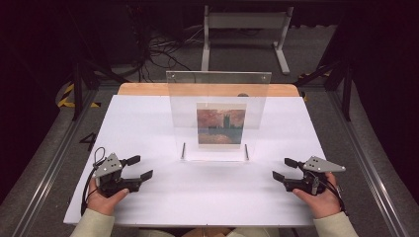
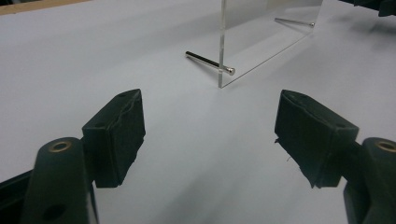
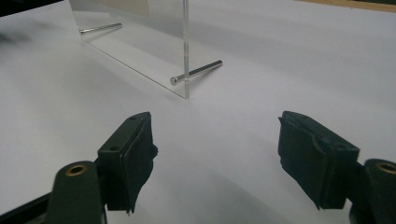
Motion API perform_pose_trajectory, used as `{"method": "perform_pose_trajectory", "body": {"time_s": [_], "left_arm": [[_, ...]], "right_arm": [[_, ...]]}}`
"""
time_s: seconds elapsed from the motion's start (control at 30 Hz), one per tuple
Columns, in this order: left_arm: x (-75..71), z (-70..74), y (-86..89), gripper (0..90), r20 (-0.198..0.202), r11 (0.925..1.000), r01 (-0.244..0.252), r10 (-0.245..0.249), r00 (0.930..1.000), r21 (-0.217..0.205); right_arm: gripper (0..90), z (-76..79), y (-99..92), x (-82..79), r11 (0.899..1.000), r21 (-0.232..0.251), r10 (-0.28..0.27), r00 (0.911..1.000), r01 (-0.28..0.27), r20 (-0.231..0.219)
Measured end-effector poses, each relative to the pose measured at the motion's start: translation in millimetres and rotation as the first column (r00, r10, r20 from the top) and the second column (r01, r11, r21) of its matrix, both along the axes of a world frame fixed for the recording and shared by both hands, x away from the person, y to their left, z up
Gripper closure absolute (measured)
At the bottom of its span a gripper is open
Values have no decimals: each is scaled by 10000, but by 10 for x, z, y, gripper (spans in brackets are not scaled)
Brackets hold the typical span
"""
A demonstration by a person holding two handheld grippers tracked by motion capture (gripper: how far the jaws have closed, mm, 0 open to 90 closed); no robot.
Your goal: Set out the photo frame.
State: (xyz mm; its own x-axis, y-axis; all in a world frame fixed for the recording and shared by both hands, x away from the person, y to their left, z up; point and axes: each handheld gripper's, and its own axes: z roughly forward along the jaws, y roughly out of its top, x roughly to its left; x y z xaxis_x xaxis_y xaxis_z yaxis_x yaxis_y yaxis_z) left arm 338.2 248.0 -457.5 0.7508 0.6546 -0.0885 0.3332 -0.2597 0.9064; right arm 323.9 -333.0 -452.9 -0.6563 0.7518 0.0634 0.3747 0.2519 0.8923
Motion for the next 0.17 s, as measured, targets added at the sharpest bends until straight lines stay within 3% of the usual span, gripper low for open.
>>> {"method": "perform_pose_trajectory", "body": {"time_s": [0.17], "left_arm": [[-3, -1, 4, 242, -48, 10000, -72, 73, 10000, 45]], "right_arm": [[267, 14, -2, 1, 10000, 83, -30, 9999, 29, 128]]}}
